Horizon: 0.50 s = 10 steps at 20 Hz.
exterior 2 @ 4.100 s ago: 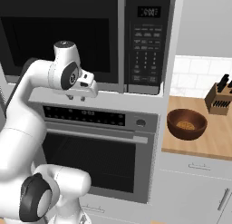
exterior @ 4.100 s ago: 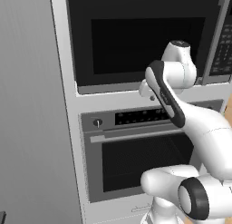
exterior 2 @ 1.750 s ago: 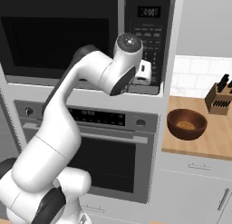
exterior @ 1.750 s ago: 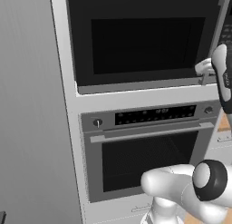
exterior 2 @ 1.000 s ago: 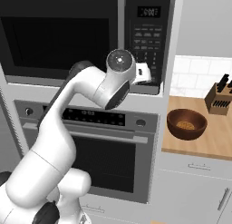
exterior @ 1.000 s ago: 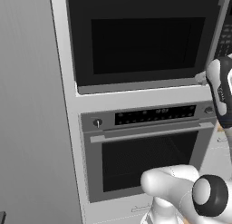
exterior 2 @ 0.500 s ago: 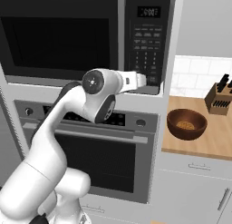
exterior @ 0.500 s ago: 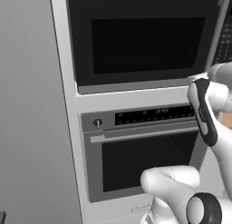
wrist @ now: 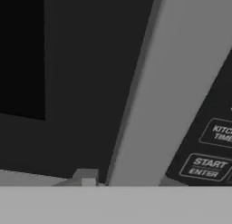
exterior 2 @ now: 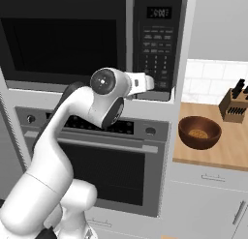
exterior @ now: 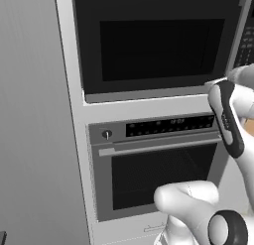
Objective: Open the microwave, place the bowl with waffle inside the microwave, then close the microwave door and turn it on.
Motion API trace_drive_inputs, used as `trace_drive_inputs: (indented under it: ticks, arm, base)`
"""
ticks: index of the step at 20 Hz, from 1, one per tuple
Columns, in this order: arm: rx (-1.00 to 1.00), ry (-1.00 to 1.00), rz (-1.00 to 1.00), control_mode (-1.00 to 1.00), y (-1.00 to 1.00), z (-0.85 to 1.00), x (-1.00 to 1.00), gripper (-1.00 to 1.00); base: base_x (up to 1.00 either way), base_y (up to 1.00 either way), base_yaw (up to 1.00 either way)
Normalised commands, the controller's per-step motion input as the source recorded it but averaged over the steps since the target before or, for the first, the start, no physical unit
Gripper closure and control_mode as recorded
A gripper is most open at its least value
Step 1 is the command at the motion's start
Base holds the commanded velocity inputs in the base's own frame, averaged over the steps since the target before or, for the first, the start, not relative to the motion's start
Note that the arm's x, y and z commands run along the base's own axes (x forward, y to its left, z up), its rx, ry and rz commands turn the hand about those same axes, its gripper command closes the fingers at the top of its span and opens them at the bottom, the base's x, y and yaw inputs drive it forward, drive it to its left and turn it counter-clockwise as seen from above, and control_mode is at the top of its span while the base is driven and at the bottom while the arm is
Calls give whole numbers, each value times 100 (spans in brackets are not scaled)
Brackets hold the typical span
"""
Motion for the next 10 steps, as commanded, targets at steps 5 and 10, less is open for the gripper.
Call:
trace_drive_inputs:
  ticks: [5,10]
  arm:
    - [3,-27,0,-100,100,3,-37,100]
    - [3,-11,2,-100,100,30,-43,100]
  base:
    - [0,0,0]
    - [0,0,0]
